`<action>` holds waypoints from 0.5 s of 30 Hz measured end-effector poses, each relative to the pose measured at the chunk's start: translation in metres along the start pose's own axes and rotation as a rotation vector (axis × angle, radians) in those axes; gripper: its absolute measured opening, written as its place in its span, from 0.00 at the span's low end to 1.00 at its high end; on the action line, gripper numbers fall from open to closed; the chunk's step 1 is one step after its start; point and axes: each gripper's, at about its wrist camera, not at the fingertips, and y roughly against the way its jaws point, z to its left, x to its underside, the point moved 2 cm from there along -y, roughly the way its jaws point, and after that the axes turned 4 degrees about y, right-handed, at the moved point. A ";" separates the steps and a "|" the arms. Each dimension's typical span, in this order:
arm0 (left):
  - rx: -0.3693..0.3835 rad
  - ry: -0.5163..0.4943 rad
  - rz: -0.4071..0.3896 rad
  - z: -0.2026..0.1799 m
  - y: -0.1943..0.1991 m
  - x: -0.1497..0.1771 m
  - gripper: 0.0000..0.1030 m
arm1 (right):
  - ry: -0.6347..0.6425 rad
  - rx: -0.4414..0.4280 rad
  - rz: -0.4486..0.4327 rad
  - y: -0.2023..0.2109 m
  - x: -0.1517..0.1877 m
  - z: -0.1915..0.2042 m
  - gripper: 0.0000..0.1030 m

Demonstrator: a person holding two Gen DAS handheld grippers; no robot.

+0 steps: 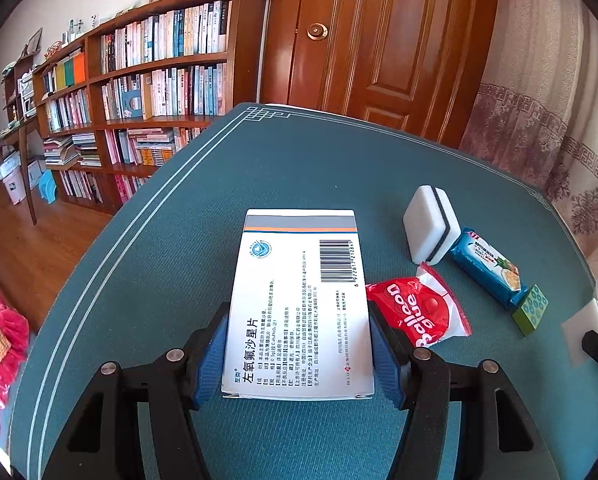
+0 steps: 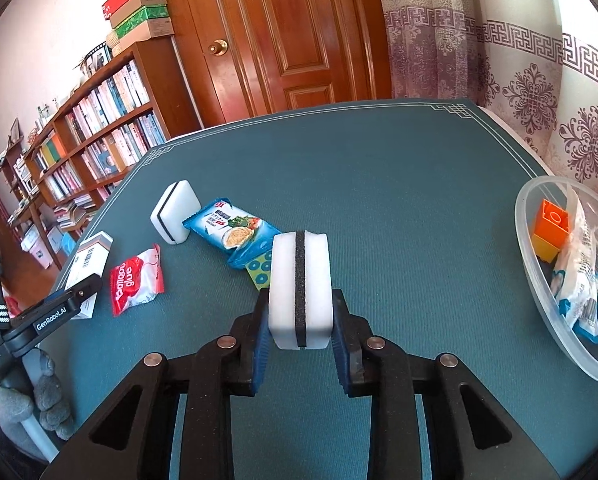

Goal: Organize objects
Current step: 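Carry the eraser into the bowl and open the right gripper while the left holds the box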

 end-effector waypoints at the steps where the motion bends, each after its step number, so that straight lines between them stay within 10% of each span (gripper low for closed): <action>1: 0.008 0.003 -0.001 -0.001 0.001 -0.001 0.64 | -0.003 0.002 -0.003 0.003 0.001 -0.002 0.27; 15: 0.073 -0.053 -0.013 -0.026 0.020 0.004 0.64 | -0.063 0.046 -0.036 0.038 0.013 -0.037 0.27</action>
